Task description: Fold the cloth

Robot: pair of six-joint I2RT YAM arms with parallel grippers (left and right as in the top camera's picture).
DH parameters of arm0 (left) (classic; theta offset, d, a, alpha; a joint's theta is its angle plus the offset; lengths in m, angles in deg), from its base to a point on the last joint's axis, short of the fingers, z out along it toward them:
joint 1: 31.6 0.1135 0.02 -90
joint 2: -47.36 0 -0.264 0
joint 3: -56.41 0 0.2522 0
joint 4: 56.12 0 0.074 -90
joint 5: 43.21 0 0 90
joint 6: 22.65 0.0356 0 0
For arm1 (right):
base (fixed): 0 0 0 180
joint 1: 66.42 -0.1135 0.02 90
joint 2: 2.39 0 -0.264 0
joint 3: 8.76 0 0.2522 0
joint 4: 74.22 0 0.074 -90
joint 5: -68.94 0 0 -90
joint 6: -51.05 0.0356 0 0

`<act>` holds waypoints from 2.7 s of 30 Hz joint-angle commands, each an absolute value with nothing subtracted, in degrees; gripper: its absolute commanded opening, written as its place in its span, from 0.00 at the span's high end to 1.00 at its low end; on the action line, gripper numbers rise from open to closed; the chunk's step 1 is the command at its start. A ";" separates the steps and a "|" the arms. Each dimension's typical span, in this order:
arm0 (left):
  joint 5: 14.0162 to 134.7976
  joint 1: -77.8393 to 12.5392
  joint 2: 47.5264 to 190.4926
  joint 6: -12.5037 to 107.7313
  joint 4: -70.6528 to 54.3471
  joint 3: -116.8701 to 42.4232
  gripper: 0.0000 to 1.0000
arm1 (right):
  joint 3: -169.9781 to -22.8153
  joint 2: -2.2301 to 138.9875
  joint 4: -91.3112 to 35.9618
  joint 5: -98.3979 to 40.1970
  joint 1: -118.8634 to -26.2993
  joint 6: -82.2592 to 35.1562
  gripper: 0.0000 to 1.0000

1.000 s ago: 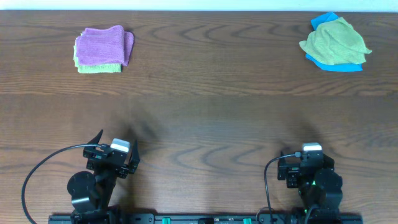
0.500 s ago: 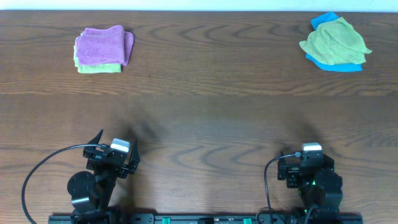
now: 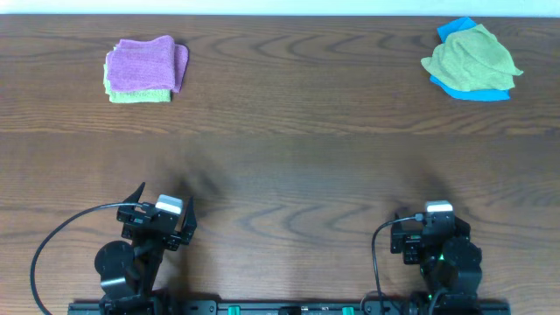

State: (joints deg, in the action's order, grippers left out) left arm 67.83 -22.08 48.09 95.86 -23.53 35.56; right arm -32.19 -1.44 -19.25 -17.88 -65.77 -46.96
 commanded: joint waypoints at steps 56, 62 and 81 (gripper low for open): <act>68.86 -22.37 47.61 95.60 -23.57 36.87 0.05 | -31.67 -2.10 -64.43 -72.52 -66.38 -48.88 0.01; 68.86 -22.37 47.61 95.60 -23.59 36.87 0.05 | -31.65 -0.15 -57.48 -43.93 -66.38 -34.85 0.01; 68.86 -22.37 47.61 95.60 -23.57 36.87 0.05 | -60.98 66.31 -62.68 -8.81 -64.02 -21.63 0.01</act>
